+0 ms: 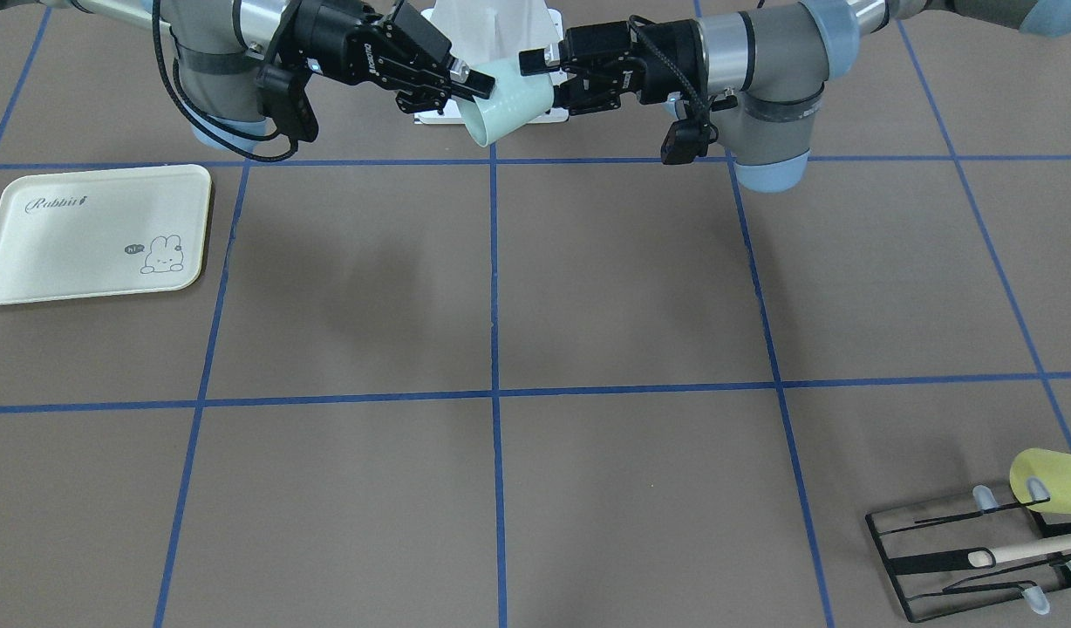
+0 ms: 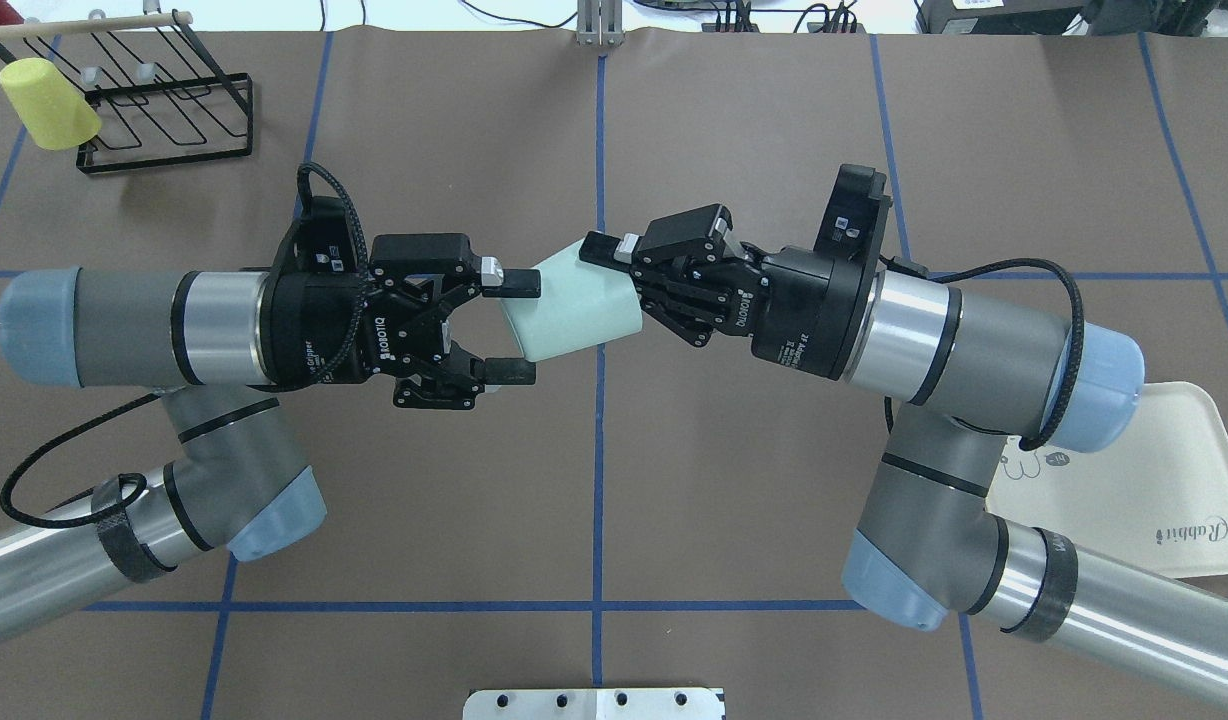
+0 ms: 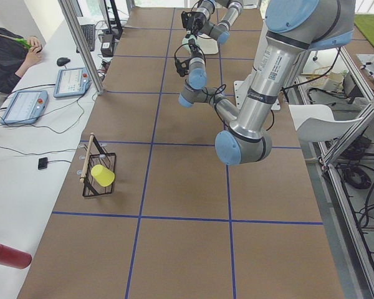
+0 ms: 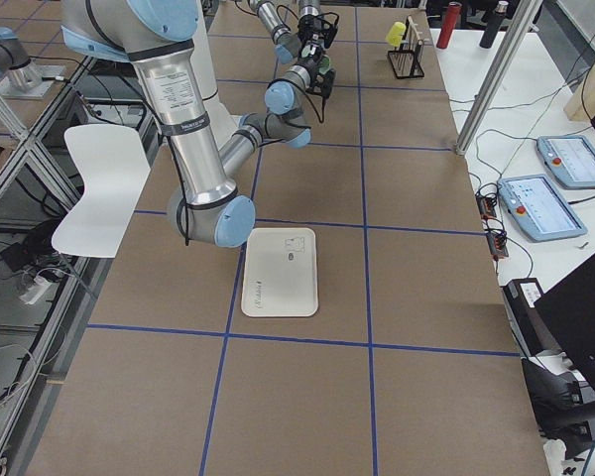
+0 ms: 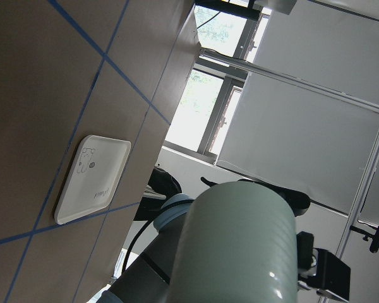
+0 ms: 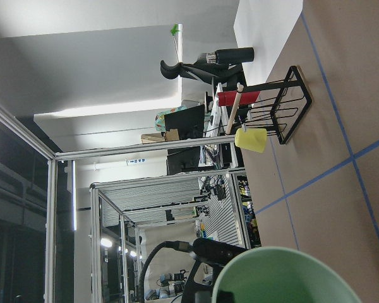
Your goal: Left arm grabs green cup and hands to right arm on tray
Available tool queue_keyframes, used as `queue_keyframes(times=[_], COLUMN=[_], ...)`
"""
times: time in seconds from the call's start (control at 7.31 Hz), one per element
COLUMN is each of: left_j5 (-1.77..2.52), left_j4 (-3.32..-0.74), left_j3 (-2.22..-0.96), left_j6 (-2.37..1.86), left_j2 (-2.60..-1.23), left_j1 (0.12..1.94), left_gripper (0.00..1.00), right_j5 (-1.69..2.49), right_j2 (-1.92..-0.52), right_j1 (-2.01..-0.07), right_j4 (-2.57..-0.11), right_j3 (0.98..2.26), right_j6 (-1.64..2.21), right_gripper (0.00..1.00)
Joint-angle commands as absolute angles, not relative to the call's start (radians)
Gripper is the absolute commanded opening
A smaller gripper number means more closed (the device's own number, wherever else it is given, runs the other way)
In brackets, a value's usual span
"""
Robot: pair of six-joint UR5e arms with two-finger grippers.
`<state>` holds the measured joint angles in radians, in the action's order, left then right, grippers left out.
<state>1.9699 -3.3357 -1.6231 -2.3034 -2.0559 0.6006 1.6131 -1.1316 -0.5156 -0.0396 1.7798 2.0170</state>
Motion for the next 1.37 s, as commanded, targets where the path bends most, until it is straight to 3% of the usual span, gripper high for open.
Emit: queue_keyframes(times=[0.0, 0.41, 0.68, 0.96, 1.23], left_j5=[1.973, 2.034, 2.063, 2.095, 2.147], left_j4=[-3.336, -3.333, -3.326, -3.182, -2.913], left_j3=[-1.623, -1.626, -1.632, -1.664, -1.823], left_j6=[-2.303, -2.301, -2.104, -1.854, -1.612], left_j2=[-2.052, -2.027, -1.889, -1.766, -1.605], left_j1=[0.606, 0.644, 0.702, 0.780, 0.879], left_gripper=[1.00, 1.00, 1.00, 1.00, 1.00], right_j5=[1.621, 1.708, 1.920, 1.980, 2.037], right_j2=[-1.143, -1.209, -1.232, -1.390, -1.568], right_j1=[-0.528, -0.692, -0.901, -1.006, -1.090], right_j4=[-0.038, -0.218, -0.468, -0.520, -0.520], right_j3=[1.779, 1.779, 1.792, 1.798, 1.796], right_j6=[2.017, 2.010, 1.785, 1.459, 1.135], right_gripper=[0.00, 0.00, 0.00, 0.00, 0.00])
